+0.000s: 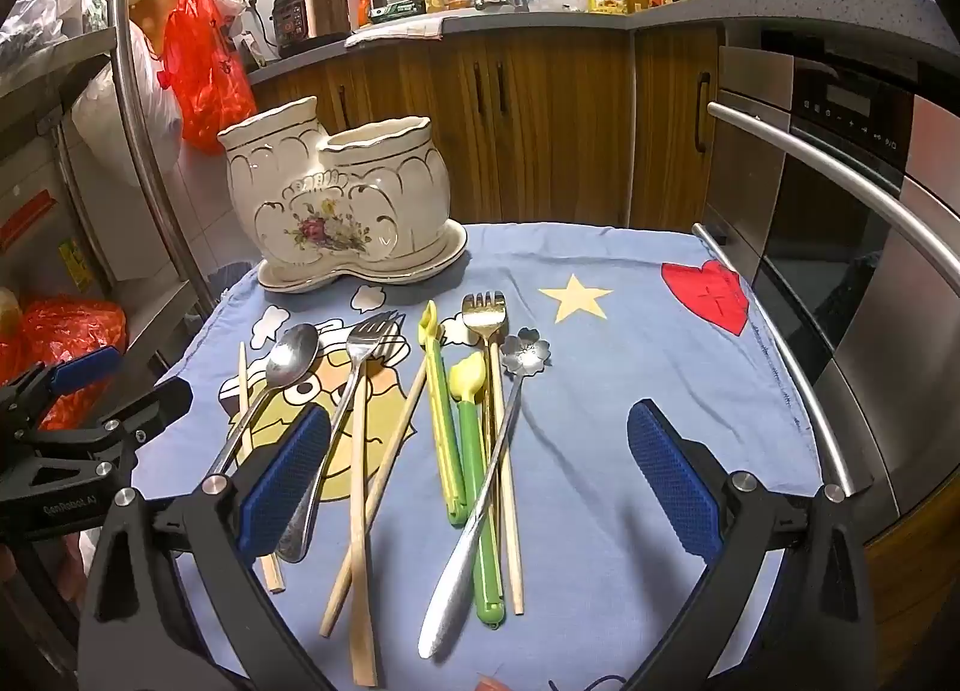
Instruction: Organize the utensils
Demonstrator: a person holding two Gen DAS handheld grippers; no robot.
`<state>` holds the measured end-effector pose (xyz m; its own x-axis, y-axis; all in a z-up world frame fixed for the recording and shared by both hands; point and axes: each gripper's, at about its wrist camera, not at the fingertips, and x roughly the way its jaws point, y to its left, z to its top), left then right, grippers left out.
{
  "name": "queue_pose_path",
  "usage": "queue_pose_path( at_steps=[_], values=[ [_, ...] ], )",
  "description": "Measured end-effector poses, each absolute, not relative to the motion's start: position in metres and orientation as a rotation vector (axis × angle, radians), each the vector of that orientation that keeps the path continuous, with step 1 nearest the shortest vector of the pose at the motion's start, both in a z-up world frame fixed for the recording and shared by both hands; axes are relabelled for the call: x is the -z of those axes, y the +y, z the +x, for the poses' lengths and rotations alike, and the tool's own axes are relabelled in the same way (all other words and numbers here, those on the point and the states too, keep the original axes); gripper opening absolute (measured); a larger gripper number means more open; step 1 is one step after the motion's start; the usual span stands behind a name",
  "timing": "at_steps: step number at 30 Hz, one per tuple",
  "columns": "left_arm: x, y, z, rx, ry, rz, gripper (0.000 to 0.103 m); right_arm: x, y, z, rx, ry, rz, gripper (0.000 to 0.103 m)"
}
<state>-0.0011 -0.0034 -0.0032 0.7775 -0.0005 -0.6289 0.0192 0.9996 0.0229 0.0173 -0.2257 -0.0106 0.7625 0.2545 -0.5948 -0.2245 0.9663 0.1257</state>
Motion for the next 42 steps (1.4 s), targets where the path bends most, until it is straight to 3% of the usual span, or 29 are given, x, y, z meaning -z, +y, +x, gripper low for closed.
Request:
queue_pose_path(
  at_steps=[42],
  values=[
    [0.0002, -0.0025, -0.0009, 0.010, 0.679, 0.031, 0.098, 0.0119, -0.2248, 0.0178, -0.263, 0.651, 0.044, 0.098]
  ],
)
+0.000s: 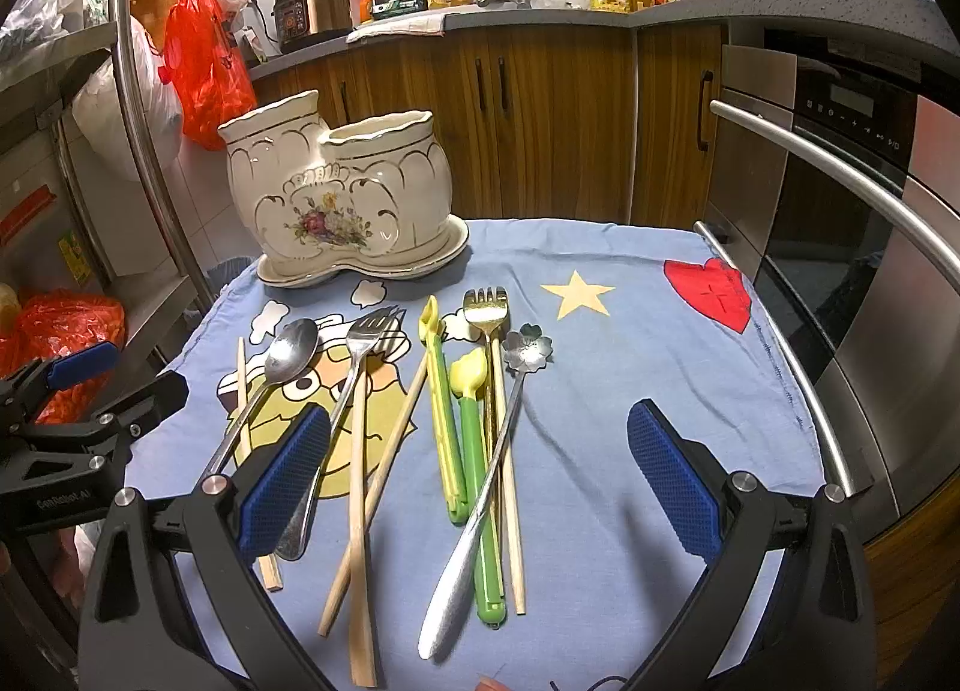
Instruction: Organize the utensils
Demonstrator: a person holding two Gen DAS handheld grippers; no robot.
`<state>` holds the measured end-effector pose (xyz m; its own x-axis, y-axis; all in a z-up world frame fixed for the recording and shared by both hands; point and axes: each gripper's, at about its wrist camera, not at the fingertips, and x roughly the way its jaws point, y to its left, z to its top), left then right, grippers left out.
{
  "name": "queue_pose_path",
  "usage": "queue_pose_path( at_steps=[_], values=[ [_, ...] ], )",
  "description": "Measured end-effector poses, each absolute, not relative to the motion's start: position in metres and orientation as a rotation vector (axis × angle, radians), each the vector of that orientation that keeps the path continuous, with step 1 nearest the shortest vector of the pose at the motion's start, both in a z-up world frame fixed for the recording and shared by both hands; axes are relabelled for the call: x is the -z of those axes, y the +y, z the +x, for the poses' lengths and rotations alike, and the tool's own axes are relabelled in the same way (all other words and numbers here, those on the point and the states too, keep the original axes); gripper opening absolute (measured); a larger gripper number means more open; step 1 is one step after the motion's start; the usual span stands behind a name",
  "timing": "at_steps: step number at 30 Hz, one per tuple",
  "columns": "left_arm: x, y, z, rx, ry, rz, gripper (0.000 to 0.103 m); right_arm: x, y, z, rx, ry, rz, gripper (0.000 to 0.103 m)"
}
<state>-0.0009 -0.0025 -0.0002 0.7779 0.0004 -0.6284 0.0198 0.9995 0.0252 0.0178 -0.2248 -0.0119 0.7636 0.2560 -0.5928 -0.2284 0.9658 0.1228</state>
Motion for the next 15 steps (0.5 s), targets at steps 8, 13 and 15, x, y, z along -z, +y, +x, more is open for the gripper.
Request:
queue_pose_path(
  at_steps=[8, 13, 15],
  values=[
    [-0.0003, -0.0026, -0.0007, 0.010, 0.681, 0.031, 0.098, 0.0132, -0.2235, 0.0174, -0.264, 0.641, 0.047, 0.098],
    [0.0000, -0.0016, -0.0015, 0.015, 0.682, 0.025, 0.098, 0.0129, -0.2233, 0.0180, -0.261, 0.644, 0.043, 0.098],
    [0.0010, -0.0023, -0.0009, 0.017, 0.689, 0.024, 0.098, 0.0135, -0.2243, 0.0184, -0.261, 0.641, 0.049, 0.098]
  ],
)
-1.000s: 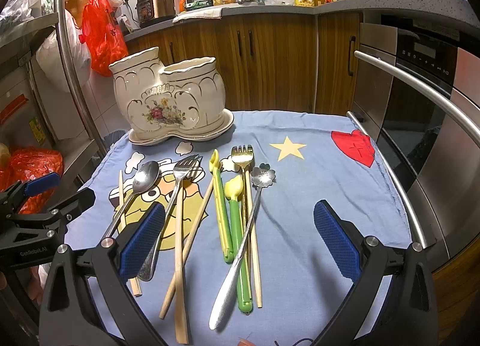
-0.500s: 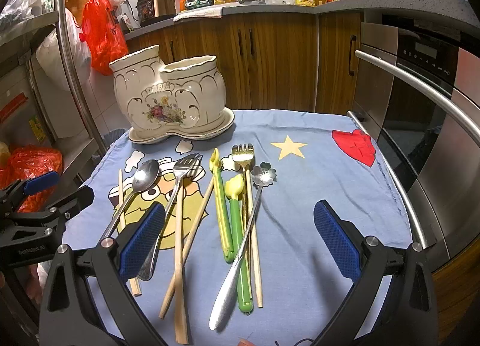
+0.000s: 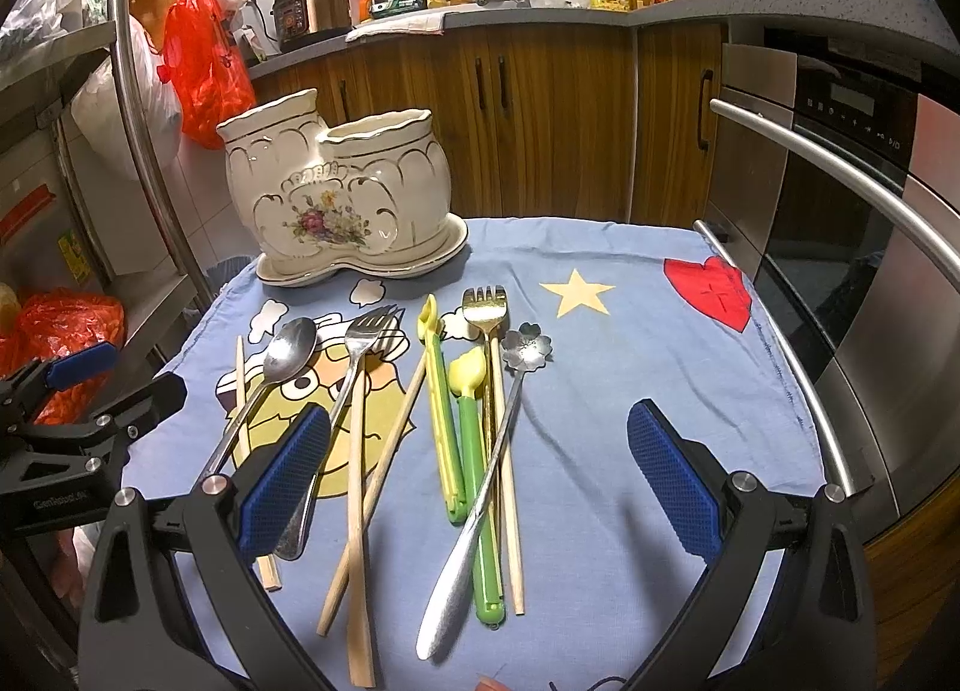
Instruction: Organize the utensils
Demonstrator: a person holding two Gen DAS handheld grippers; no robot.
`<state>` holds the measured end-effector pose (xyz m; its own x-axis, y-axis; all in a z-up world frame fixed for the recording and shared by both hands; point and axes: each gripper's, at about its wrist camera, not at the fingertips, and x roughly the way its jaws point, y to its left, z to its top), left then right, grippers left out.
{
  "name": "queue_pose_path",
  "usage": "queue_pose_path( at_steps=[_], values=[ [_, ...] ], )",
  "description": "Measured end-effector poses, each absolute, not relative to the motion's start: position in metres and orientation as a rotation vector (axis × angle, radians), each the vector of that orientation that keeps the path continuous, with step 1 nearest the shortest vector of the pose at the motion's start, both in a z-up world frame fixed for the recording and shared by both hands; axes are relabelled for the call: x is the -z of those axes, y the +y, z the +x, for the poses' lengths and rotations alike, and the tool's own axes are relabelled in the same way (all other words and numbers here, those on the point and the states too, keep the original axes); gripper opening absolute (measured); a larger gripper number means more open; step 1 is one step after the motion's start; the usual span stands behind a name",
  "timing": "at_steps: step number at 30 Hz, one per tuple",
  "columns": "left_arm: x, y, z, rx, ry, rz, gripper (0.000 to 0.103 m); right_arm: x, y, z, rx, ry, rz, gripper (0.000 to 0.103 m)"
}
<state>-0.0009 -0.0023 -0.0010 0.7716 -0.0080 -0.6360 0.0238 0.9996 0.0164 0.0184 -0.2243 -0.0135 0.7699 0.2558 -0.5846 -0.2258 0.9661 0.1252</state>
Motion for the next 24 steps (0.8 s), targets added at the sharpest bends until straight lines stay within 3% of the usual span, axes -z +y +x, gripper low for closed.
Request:
queue_pose_path(
  at_steps=[9, 17, 19, 24],
  values=[
    [0.007, -0.013, 0.001, 0.057, 0.646, 0.097, 0.098, 0.007, -0.234, 0.032, -0.265, 0.601, -0.004, 0.098],
    [0.010, -0.004, 0.011, 0.089, 0.688, 0.037, 0.098, 0.013, -0.249, 0.062, -0.334, 0.710, 0.047, 0.097],
    [0.011, 0.000, 0.013, 0.106, 0.710, 0.015, 0.098, 0.012, -0.253, 0.071, -0.333, 0.715, 0.048, 0.092],
    [0.012, 0.002, 0.014, 0.114, 0.715, 0.000, 0.098, 0.023, -0.247, 0.095, -0.335, 0.813, -0.035, 0.054]
  ],
)
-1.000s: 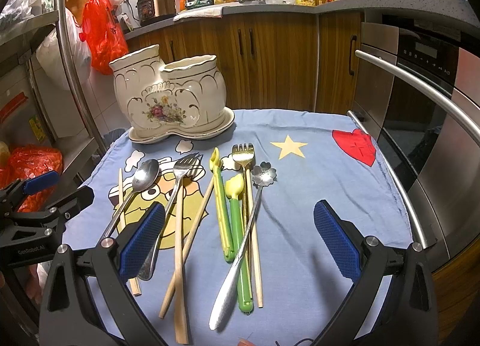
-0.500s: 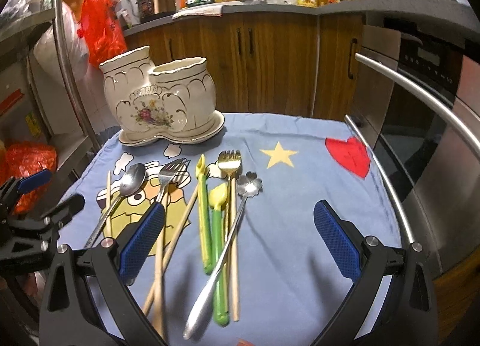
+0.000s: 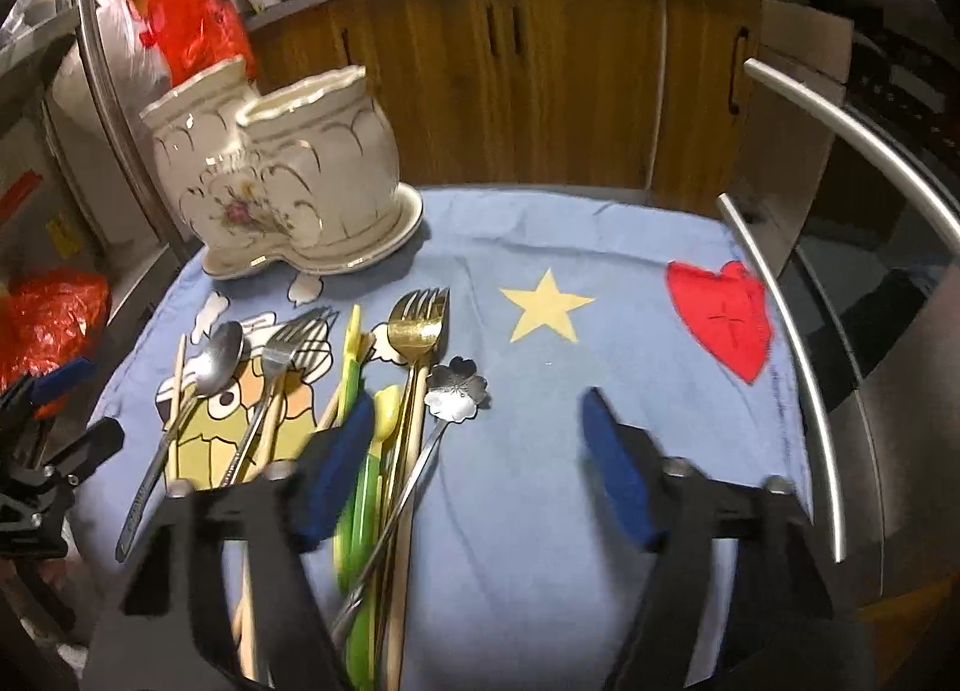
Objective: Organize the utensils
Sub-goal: 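Grasp the flower-handled spoon with the right tool while the left tool grasps the silver fork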
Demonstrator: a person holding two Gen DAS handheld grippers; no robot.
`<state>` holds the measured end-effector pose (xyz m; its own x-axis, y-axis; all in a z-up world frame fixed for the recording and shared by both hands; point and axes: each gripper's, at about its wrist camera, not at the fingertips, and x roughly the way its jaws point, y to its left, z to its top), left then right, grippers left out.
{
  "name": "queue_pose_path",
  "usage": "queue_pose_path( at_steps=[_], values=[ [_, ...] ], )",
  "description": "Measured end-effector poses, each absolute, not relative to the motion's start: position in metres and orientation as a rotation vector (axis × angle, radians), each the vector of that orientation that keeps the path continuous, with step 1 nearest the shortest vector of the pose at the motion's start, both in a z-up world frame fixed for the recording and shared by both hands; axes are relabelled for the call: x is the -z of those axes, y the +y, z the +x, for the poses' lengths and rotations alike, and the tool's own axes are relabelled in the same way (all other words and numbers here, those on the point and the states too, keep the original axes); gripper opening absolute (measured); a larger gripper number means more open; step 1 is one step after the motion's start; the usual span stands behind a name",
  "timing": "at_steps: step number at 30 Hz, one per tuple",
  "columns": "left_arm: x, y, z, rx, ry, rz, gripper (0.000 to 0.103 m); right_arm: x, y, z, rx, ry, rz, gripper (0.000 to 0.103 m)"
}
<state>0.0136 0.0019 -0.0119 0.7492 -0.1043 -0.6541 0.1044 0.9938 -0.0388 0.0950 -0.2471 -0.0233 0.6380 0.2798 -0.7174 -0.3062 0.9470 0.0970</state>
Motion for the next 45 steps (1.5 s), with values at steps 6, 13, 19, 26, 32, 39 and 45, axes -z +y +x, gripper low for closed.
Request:
queue_pose_path(
  at_steps=[6, 13, 19, 26, 32, 39, 45],
  values=[
    [0.012, 0.007, 0.017, 0.131, 0.725, -0.030, 0.098, 0.033, -0.246, 0.113, -0.366, 0.884, -0.035, 0.035],
    [0.014, 0.008, 0.022, 0.137, 0.734, -0.042, 0.096, 0.043, -0.247, 0.122, -0.429, 0.935, 0.010, 0.022],
    [0.018, 0.008, 0.028, 0.141, 0.762, -0.048, 0.094, 0.039, -0.257, 0.122, -0.443, 0.920, 0.083, 0.003],
    [0.020, -0.003, 0.042, 0.176, 0.808, -0.003, 0.076, 0.018, -0.274, 0.111, -0.427, 0.804, 0.147, 0.002],
    [0.012, -0.037, 0.066, 0.280, 0.845, 0.005, 0.062, 0.011, -0.277, 0.107, -0.448, 0.771, 0.163, 0.002],
    [0.022, -0.074, 0.095, 0.280, 0.889, 0.069, 0.054, 0.010, -0.277, 0.104, -0.480, 0.763, 0.166, 0.002],
    [0.036, -0.081, 0.121, 0.238, 0.953, 0.078, 0.033, 0.009, -0.279, 0.103, -0.502, 0.761, 0.180, 0.002]
  ],
)
